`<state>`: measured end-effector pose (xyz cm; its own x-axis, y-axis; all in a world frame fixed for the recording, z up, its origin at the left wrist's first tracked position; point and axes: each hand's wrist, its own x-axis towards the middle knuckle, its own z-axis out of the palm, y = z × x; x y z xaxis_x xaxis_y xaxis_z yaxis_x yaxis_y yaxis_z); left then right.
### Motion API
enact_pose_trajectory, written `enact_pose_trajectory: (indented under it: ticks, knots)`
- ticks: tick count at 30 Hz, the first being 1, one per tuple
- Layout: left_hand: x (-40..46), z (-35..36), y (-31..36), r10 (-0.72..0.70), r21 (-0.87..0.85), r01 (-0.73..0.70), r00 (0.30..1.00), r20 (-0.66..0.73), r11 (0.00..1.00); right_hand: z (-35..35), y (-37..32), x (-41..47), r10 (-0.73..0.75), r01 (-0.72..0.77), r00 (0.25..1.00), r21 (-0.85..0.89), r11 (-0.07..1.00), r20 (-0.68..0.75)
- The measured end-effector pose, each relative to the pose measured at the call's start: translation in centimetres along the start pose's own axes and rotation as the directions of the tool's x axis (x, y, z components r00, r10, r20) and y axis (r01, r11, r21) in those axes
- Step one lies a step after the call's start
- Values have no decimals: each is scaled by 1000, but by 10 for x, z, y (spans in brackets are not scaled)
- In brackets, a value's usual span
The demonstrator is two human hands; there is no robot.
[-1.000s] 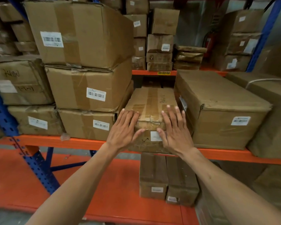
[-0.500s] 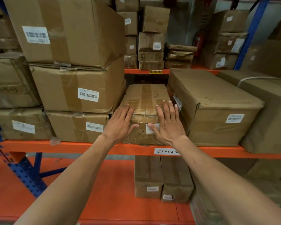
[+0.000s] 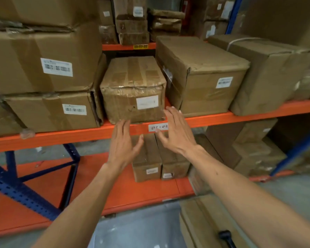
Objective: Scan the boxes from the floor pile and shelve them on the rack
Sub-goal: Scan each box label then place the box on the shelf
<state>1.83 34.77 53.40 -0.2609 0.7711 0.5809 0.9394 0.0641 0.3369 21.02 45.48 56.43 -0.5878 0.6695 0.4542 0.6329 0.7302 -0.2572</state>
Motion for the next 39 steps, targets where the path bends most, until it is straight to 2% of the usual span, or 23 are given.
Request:
enact_pose_trajectory:
  ticks: [3, 6, 9, 12, 17, 22, 26, 35, 39]
  knots:
    - [-58, 37, 29, -188, -133, 224, 953, 238, 965, -1, 34, -68, 192, -198, 970, 28, 980, 148]
    - [-119, 74, 63, -248, -132, 384, 784, 570, 914, -4, 73, -146, 346, -368, 887, 15, 930, 304]
    - [-181, 109, 103, -204, -39, 368, 596, 777, 929, -8, 116, -232, 482, -525, 779, -5, 851, 401]
    - [-235, 137, 149, -218, 60, 331, 467, 857, 942, -10, 156, -317, 553, -601, 683, -63, 797, 476]
    - [-309, 184, 224, -212, 88, 310, 392, 895, 947, -14, 214, -436, 606, -655, 574, -135, 743, 550]
    - [-380, 236, 264, -210, 96, 306, 367, 906, 947, 8, 258, -507, 605, -654, 532, -166, 738, 593]
    - [-429, 284, 266, -239, 108, 324, 398, 886, 940, 57, 276, -531, 604, -666, 514, -160, 728, 609]
    - [-508, 407, 251, -137, -81, 325, 595, 792, 942, 203, 303, -545, 628, -697, 575, -88, 712, 525]
    - [-530, 426, 240, -137, -124, 301, 712, 688, 946, 240, 311, -546, 641, -748, 542, -36, 663, 544]
